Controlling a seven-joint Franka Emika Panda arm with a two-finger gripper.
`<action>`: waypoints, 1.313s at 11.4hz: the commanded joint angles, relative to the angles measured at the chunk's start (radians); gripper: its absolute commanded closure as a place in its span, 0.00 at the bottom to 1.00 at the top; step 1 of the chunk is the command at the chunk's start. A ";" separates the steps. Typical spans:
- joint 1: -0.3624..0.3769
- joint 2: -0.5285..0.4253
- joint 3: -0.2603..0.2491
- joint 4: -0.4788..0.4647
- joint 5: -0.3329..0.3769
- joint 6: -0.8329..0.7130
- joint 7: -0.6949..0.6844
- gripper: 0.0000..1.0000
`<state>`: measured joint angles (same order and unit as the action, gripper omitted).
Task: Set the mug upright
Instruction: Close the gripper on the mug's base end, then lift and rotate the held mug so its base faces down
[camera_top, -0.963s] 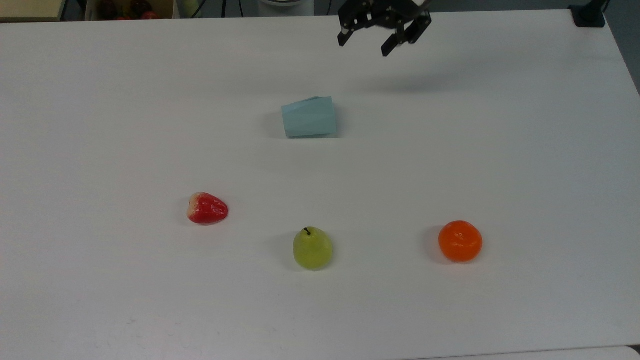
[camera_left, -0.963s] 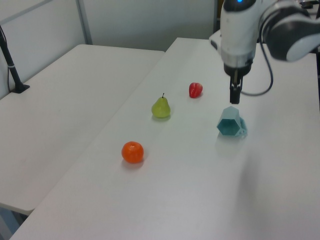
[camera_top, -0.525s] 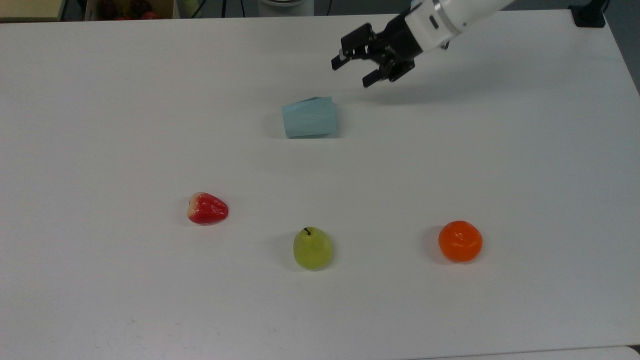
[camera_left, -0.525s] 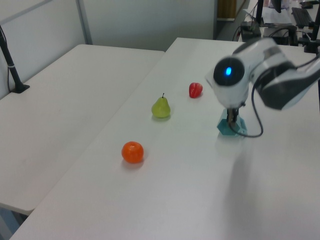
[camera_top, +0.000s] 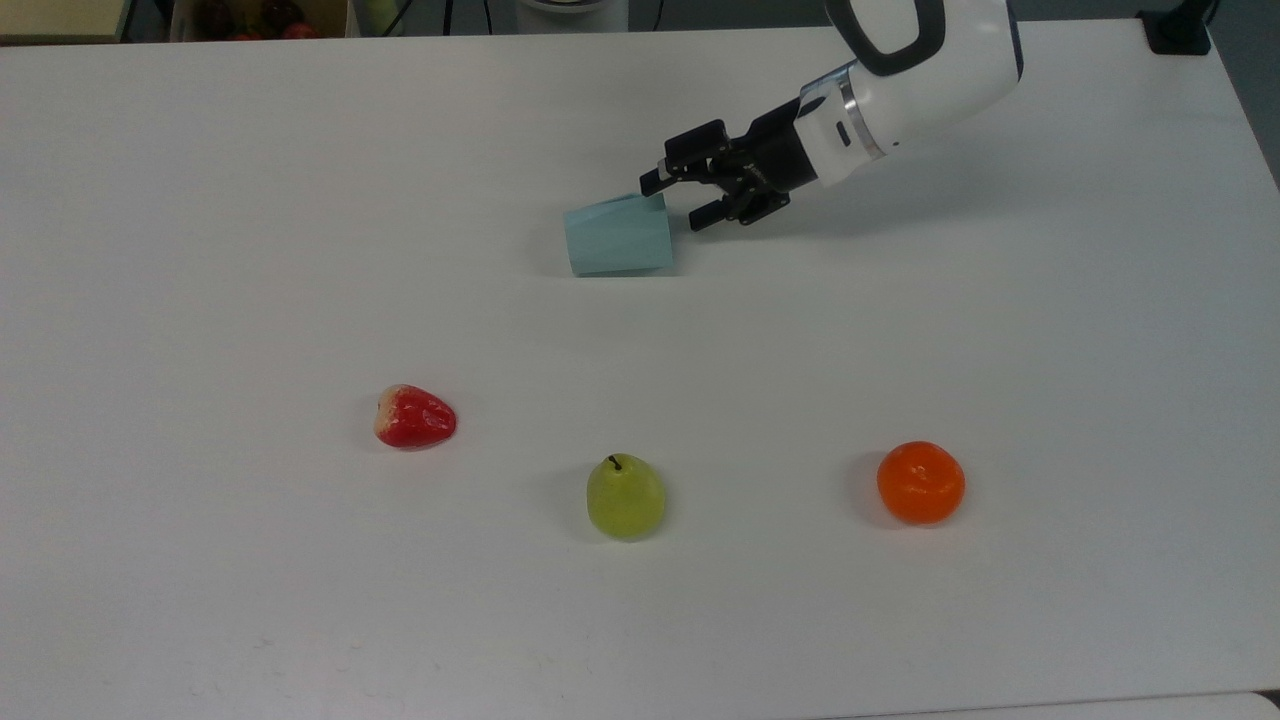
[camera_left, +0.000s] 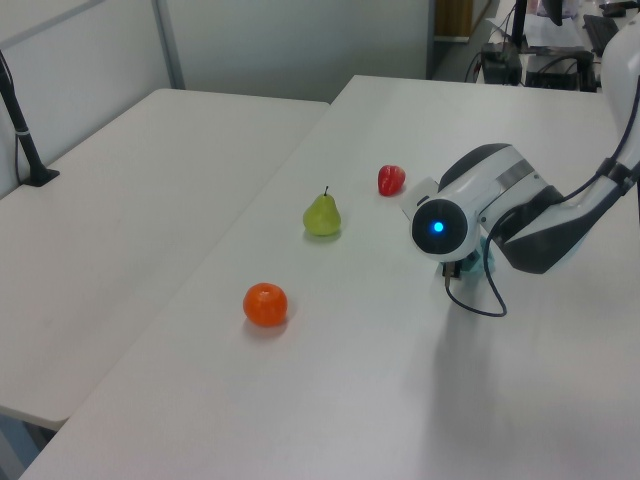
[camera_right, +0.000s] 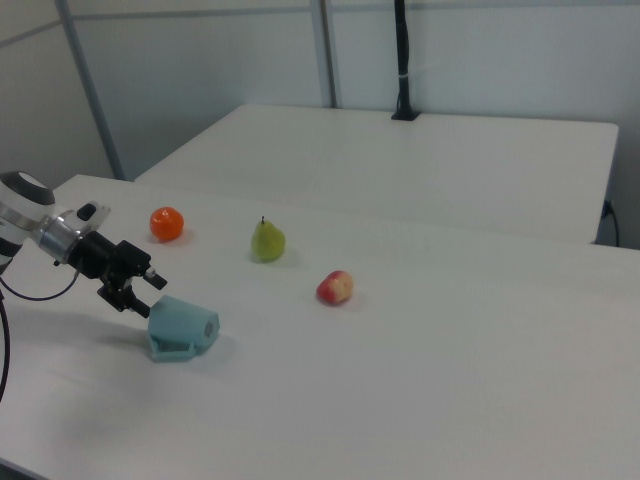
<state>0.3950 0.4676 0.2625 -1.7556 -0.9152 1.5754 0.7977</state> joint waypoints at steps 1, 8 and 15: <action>0.002 0.032 -0.037 0.013 -0.048 -0.020 0.052 0.12; 0.001 0.029 -0.042 0.004 -0.041 -0.054 0.052 1.00; -0.016 -0.076 -0.043 0.016 0.008 -0.072 -0.058 1.00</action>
<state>0.3797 0.4645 0.2253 -1.7251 -0.9524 1.5168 0.8076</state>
